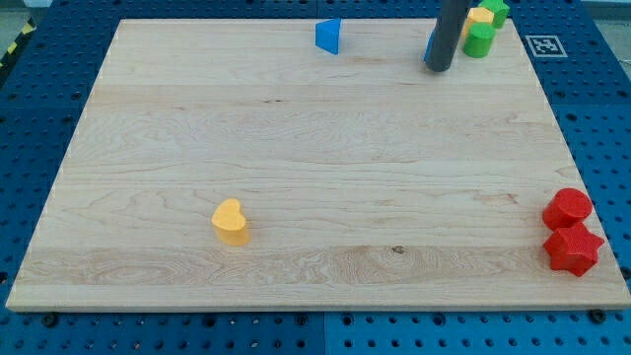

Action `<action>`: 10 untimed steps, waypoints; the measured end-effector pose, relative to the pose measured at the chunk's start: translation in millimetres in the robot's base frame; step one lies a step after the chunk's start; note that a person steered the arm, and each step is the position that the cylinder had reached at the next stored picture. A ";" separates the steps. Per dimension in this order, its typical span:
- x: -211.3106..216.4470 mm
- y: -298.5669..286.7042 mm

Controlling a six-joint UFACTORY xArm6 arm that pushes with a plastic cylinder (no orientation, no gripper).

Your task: Push blue cube to the left side of the yellow pentagon

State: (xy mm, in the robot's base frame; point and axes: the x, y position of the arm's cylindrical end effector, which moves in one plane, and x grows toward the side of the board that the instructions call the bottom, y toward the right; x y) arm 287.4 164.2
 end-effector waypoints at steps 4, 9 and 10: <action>-32.8 -19.4; -42.6 -1.1; -35.2 -4.2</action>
